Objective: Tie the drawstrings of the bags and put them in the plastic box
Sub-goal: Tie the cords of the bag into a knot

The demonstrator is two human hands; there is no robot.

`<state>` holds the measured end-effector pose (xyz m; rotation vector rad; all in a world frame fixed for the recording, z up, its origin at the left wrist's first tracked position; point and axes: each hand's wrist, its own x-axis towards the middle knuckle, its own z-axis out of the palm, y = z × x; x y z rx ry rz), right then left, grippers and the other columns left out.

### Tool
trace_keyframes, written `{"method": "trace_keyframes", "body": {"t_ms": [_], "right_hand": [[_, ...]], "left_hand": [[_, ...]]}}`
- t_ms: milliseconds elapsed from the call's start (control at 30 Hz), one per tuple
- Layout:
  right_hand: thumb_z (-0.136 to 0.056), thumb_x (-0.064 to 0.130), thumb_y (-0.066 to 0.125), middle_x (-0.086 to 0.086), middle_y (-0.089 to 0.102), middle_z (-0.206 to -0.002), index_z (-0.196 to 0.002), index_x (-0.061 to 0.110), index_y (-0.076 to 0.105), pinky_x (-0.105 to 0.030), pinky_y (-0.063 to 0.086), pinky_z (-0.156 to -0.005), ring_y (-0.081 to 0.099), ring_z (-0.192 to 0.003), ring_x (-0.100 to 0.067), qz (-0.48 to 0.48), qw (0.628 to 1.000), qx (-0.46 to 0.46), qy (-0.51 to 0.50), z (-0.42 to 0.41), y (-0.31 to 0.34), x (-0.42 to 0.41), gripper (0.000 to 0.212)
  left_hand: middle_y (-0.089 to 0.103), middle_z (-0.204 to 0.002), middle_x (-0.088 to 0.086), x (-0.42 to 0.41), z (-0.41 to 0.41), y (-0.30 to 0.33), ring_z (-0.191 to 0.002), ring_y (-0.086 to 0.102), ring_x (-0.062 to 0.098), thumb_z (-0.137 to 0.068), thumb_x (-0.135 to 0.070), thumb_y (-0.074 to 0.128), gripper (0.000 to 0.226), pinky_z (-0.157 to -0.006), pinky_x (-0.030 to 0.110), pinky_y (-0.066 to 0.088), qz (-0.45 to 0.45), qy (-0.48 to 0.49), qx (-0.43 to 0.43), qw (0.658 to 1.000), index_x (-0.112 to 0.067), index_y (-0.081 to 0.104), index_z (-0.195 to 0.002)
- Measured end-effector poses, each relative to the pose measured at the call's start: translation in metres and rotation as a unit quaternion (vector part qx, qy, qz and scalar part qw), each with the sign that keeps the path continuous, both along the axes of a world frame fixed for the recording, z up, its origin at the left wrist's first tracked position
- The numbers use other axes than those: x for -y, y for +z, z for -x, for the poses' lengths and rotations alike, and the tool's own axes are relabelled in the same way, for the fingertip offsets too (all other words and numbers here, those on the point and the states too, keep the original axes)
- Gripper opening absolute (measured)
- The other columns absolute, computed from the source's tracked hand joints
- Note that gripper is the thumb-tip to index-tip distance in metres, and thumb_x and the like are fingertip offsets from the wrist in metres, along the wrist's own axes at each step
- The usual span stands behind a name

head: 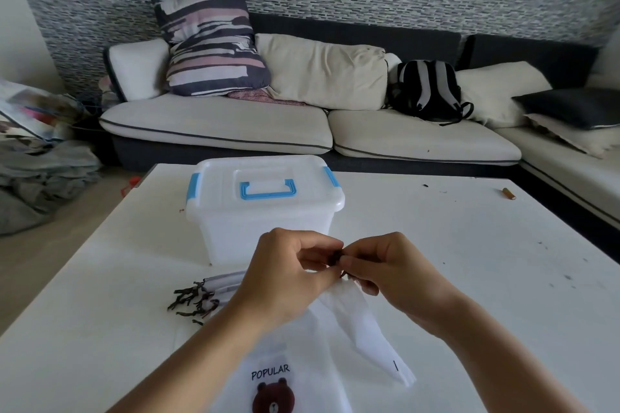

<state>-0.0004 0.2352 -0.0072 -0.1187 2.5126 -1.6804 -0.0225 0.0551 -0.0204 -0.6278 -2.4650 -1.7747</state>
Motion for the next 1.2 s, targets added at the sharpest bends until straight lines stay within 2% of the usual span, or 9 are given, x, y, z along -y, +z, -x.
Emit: {"method": "trace_keyframes", "body": {"t_ms": [267,433,633,733,800,900,1000,1100,1200], "right_hand": [[-0.092,0.015,0.069,0.007,0.050,-0.049,-0.073,0.012,0.076,-0.022,0.032,-0.051,0.039,-0.051,-0.013,-0.055,0.997,-0.031,-0.035,-0.005,0.006,0.000,0.020],[-0.089,0.018,0.073,0.007,0.057,-0.050,-0.073,0.016,0.078,-0.017,0.035,-0.047,0.044,-0.047,-0.008,-0.114,0.988,-0.076,-0.074,-0.006,0.005,0.004,0.017],[-0.093,0.013,0.068,0.006,0.063,-0.054,-0.078,0.016,0.078,-0.016,0.038,-0.051,0.053,-0.056,-0.010,-0.223,0.956,-0.170,-0.084,-0.008,0.002,0.010,0.018],[-0.093,0.013,0.067,0.012,0.067,-0.060,-0.082,0.019,0.080,-0.012,0.039,-0.054,0.057,-0.058,-0.004,-0.195,0.963,-0.172,-0.074,-0.009,0.004,0.009,0.019],[-0.094,0.014,0.066,0.016,0.072,-0.070,-0.088,0.023,0.081,-0.010,0.043,-0.060,0.064,-0.065,-0.001,-0.153,0.975,-0.147,-0.068,-0.008,0.007,0.007,0.019],[-0.097,0.013,0.062,0.014,0.077,-0.085,-0.102,0.029,0.079,-0.020,0.050,-0.066,0.071,-0.077,-0.008,-0.093,0.990,-0.095,-0.048,-0.009,0.012,0.004,0.024],[-0.095,0.009,0.061,0.011,0.077,-0.085,-0.095,0.029,0.079,-0.033,0.055,-0.079,0.071,-0.083,-0.019,-0.089,0.991,-0.088,-0.045,-0.010,0.011,0.006,0.027],[-0.094,0.007,0.064,0.009,0.077,-0.082,-0.088,0.024,0.080,-0.032,0.057,-0.082,0.072,-0.082,-0.013,-0.064,0.991,-0.093,-0.072,-0.008,0.008,0.008,0.024],[-0.094,0.010,0.065,0.009,0.075,-0.073,-0.081,0.021,0.079,-0.019,0.049,-0.066,0.065,-0.066,-0.004,-0.060,0.991,-0.079,-0.085,-0.008,0.006,0.009,0.022]], "left_hand": [[0.079,-0.083,-0.002,-0.002,0.002,0.000,-0.081,0.076,0.015,-0.078,0.002,0.080,0.029,-0.079,0.032,0.061,-0.049,0.024,0.117,0.992,-0.019,0.075,-0.098],[0.079,-0.084,-0.004,-0.003,0.002,0.000,-0.078,0.075,0.010,-0.083,-0.003,0.077,0.020,-0.070,0.019,0.053,-0.065,0.039,0.178,0.981,-0.018,0.074,-0.097],[0.079,-0.094,0.000,-0.003,0.002,0.002,-0.096,0.073,0.024,-0.091,-0.003,0.067,0.020,-0.095,0.035,0.056,-0.112,-0.001,0.282,0.953,-0.016,0.071,-0.105],[0.078,-0.097,0.005,0.000,0.005,0.005,-0.084,0.072,0.013,-0.092,0.001,0.064,0.023,-0.087,0.028,0.055,-0.176,-0.031,0.339,0.924,-0.010,0.069,-0.110],[0.077,-0.103,0.009,0.004,0.006,0.005,-0.092,0.071,0.016,-0.090,0.000,0.065,0.027,-0.096,0.033,0.053,-0.205,-0.048,0.359,0.909,-0.009,0.069,-0.115],[0.076,-0.108,0.012,0.009,0.008,0.004,-0.099,0.070,0.022,-0.084,-0.002,0.071,0.036,-0.105,0.041,0.047,-0.204,-0.073,0.347,0.913,-0.009,0.067,-0.119],[0.077,-0.101,0.011,0.009,0.006,0.005,-0.093,0.070,0.023,-0.083,-0.001,0.075,0.043,-0.096,0.037,0.053,-0.151,-0.048,0.288,0.944,-0.016,0.064,-0.121],[0.078,-0.093,0.005,0.002,0.003,0.003,-0.086,0.074,0.020,-0.080,-0.003,0.079,0.044,-0.090,0.035,0.054,-0.125,0.000,0.239,0.963,-0.021,0.064,-0.118],[0.077,-0.094,-0.002,-0.003,0.002,0.000,-0.086,0.073,0.017,-0.075,-0.006,0.084,0.042,-0.085,0.032,0.055,-0.132,0.038,0.229,0.964,-0.021,0.067,-0.111]]}}
